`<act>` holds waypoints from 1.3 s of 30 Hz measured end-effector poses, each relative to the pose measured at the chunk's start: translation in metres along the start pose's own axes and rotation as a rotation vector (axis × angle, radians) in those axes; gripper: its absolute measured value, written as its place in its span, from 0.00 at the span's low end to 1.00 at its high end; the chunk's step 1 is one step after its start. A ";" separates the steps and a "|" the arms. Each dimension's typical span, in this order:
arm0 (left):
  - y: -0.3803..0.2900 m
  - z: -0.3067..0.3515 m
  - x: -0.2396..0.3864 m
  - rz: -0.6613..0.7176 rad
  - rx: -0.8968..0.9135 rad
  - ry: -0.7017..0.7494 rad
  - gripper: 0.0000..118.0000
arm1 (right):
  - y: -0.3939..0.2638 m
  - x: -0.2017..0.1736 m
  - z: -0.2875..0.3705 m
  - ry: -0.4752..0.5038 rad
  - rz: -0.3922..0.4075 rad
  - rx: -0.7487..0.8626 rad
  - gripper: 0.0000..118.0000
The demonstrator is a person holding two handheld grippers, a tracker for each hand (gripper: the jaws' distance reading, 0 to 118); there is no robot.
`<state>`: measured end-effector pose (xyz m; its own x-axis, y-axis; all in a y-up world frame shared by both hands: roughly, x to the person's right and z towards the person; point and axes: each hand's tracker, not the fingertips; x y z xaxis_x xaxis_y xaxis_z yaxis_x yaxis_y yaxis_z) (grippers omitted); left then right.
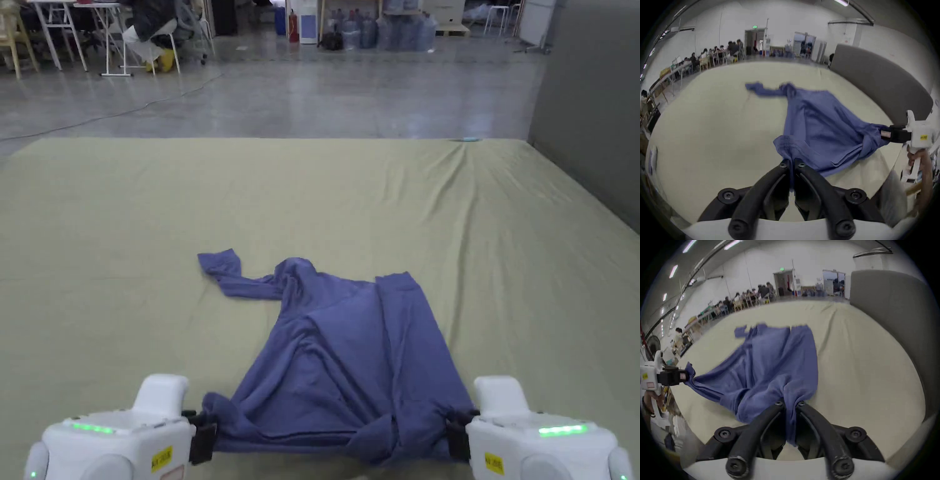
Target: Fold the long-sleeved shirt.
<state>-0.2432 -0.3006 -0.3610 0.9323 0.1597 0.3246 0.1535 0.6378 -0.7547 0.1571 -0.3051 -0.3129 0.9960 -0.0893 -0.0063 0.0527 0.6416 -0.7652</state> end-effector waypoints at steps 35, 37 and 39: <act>-0.023 0.017 0.041 0.158 -0.176 0.136 0.80 | 0.010 -0.010 0.059 -0.021 0.002 0.109 0.00; -0.027 0.005 0.039 0.174 -0.214 0.162 0.80 | 0.011 -0.009 0.058 -0.011 0.010 0.103 0.00; -0.031 -0.007 0.038 0.155 -0.277 0.197 0.77 | 0.009 -0.009 0.055 -0.005 0.016 0.097 0.00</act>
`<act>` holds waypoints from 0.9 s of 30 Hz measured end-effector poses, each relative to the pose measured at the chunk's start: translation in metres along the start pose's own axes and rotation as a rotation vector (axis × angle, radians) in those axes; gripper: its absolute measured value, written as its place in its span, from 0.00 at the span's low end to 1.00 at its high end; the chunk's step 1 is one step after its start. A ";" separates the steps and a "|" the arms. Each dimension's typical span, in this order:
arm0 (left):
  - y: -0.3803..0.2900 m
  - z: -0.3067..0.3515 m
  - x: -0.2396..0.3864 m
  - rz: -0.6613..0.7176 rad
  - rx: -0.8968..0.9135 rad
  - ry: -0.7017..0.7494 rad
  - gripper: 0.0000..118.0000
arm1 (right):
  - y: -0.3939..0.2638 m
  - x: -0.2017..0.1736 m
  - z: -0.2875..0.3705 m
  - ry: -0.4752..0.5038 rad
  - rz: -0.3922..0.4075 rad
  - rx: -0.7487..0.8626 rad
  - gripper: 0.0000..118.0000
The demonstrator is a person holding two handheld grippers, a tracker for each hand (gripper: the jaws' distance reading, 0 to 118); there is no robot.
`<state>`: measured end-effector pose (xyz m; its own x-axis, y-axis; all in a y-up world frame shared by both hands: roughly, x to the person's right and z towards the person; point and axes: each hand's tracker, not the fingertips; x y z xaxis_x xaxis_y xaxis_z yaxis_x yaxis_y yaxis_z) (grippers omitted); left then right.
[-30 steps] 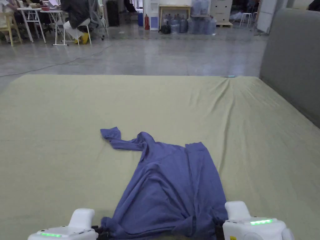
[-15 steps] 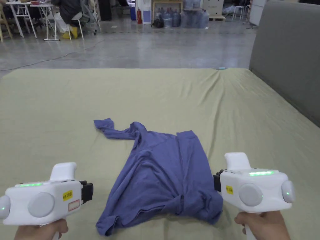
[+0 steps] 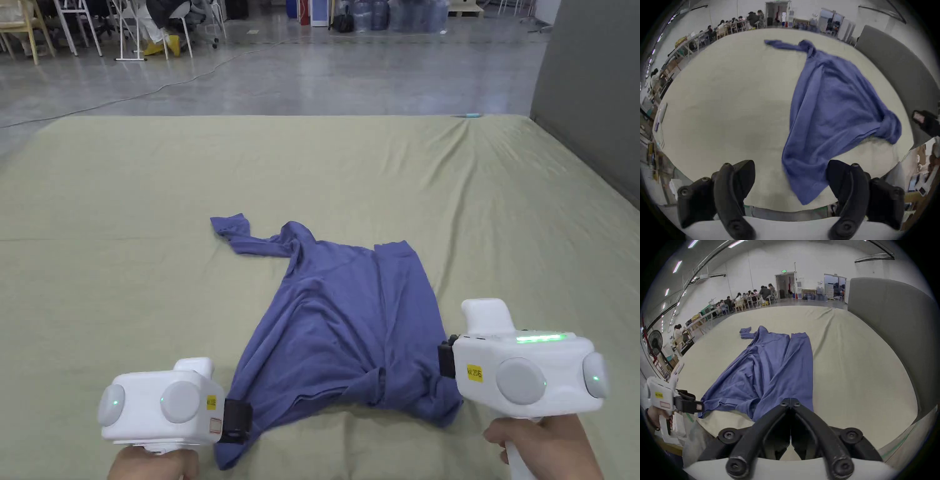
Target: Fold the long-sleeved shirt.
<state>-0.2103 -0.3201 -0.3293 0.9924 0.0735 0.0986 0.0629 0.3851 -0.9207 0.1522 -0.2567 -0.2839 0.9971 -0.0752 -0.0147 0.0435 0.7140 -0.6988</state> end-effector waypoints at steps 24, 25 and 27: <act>0.068 0.030 0.003 -0.053 0.294 -0.155 0.00 | 0.210 -0.018 -0.119 0.152 0.147 0.015 0.30; 0.070 0.026 0.003 -0.046 0.291 -0.163 0.00 | 0.226 -0.022 -0.140 0.166 0.168 -0.006 0.54; 0.075 0.017 0.004 -0.014 0.261 -0.196 0.00 | 0.258 -0.034 -0.194 0.179 0.230 -0.071 0.61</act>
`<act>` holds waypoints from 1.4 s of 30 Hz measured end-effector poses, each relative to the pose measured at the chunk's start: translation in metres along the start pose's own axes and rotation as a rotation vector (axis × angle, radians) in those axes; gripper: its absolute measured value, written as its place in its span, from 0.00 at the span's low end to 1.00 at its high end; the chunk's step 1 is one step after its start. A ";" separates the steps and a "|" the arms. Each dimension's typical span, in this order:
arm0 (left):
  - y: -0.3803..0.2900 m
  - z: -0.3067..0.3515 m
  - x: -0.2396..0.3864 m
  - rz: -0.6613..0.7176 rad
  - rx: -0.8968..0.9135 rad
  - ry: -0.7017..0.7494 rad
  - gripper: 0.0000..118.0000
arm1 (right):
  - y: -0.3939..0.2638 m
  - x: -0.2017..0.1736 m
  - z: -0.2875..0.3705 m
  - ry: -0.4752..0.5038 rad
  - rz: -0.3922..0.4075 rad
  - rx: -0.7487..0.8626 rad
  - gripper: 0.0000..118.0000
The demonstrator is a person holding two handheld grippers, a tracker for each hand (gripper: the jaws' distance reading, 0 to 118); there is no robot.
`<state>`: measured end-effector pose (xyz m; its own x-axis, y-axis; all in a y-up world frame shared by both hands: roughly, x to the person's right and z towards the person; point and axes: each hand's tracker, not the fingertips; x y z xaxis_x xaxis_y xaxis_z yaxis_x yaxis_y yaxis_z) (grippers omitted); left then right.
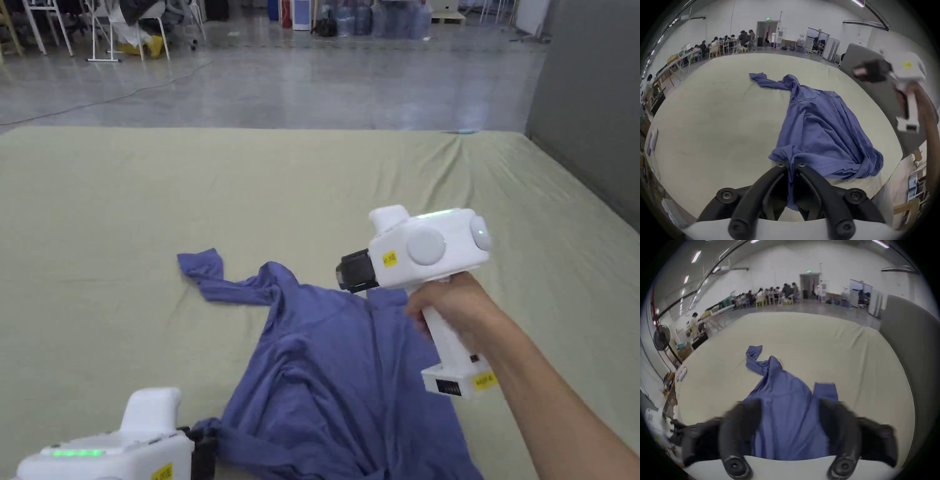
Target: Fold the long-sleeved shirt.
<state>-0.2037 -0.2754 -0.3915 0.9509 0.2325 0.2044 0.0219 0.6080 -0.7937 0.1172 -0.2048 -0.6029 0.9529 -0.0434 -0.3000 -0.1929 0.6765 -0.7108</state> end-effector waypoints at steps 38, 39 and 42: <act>0.268 0.124 -0.023 0.008 0.680 0.129 0.00 | 0.164 0.074 0.153 -0.247 0.060 0.199 0.00; 0.295 0.135 -0.019 -0.001 0.704 0.136 0.00 | 0.176 0.075 0.172 -0.274 0.039 0.241 0.00; 0.373 0.156 -0.006 -0.026 0.737 0.152 0.00 | 0.213 0.086 0.206 -0.307 -0.020 0.329 0.00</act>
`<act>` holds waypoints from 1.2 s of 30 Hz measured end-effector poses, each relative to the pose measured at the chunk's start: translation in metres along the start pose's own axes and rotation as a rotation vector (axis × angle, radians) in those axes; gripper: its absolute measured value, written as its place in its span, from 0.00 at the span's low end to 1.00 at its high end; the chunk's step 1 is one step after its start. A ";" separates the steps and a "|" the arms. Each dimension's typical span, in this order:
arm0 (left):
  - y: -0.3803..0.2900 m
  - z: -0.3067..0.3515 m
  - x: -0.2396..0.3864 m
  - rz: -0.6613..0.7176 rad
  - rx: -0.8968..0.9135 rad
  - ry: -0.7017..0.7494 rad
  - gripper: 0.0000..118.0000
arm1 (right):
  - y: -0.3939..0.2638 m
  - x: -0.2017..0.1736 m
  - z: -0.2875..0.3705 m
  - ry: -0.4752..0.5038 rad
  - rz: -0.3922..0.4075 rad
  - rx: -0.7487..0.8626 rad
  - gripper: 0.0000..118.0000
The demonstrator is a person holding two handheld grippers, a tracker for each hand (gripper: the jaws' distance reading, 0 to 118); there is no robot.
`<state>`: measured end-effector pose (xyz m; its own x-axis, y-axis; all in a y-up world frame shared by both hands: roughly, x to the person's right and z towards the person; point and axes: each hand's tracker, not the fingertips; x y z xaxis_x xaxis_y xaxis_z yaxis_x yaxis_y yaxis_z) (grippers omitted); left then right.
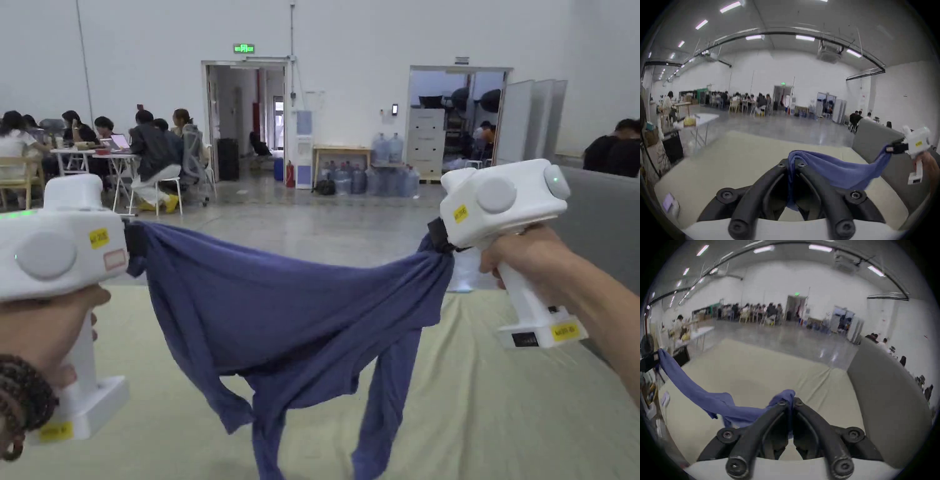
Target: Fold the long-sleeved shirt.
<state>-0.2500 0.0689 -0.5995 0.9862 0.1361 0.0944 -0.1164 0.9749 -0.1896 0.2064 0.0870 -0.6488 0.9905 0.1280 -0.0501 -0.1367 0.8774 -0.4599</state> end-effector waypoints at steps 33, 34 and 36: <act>-0.048 -0.109 0.001 0.010 -0.213 -0.001 0.00 | -0.025 0.047 -0.048 -0.016 -0.273 0.028 0.00; -0.052 -0.100 0.000 0.000 -0.221 0.000 0.00 | -0.031 0.047 -0.043 -0.014 -0.277 0.023 0.00; -0.064 -0.080 -0.010 -0.005 -0.217 -0.026 0.00 | -0.044 0.045 -0.023 -0.018 -0.298 0.002 0.00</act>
<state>-0.2433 -0.0086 -0.6661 0.9830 0.1384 0.1204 -0.0806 0.9154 -0.3944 0.2576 0.0433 -0.6508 0.9865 -0.1277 0.1026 0.1605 0.8784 -0.4502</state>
